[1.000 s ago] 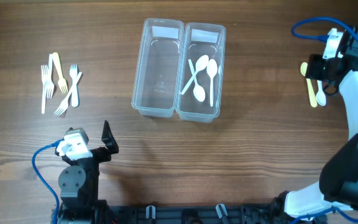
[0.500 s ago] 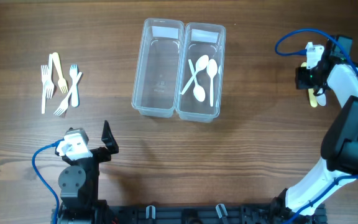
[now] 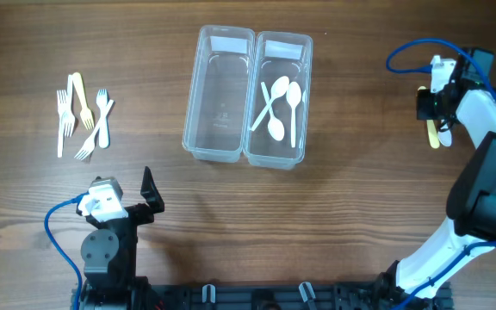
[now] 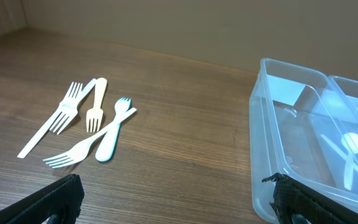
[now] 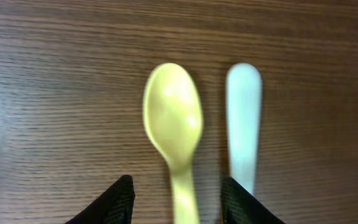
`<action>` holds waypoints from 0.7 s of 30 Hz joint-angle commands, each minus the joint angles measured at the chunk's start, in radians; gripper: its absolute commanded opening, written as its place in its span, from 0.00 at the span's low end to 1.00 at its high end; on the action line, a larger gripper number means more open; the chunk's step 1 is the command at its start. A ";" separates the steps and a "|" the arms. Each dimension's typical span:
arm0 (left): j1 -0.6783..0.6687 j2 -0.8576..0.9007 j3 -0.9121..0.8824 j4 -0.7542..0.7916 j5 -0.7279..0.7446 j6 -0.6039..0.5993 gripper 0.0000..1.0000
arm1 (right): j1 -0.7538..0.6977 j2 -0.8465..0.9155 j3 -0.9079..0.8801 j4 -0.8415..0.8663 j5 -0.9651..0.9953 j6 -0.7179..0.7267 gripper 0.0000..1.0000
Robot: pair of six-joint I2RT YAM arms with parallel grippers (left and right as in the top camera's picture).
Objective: Pack container
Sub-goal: 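Grasp the yellow spoon with the right gripper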
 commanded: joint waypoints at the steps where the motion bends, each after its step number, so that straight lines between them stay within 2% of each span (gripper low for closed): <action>1: 0.005 -0.007 -0.006 0.003 0.008 0.020 1.00 | -0.010 0.013 -0.014 0.002 0.016 0.020 0.44; 11: 0.005 -0.007 -0.006 0.003 0.008 0.020 1.00 | -0.010 0.014 -0.094 0.086 -0.006 0.020 0.44; 14: 0.005 -0.007 -0.006 0.003 0.008 0.020 1.00 | -0.010 0.014 -0.116 0.114 -0.006 0.020 0.40; 21: 0.005 -0.007 -0.006 0.003 0.009 0.020 1.00 | -0.010 0.014 -0.125 0.122 -0.006 0.046 0.39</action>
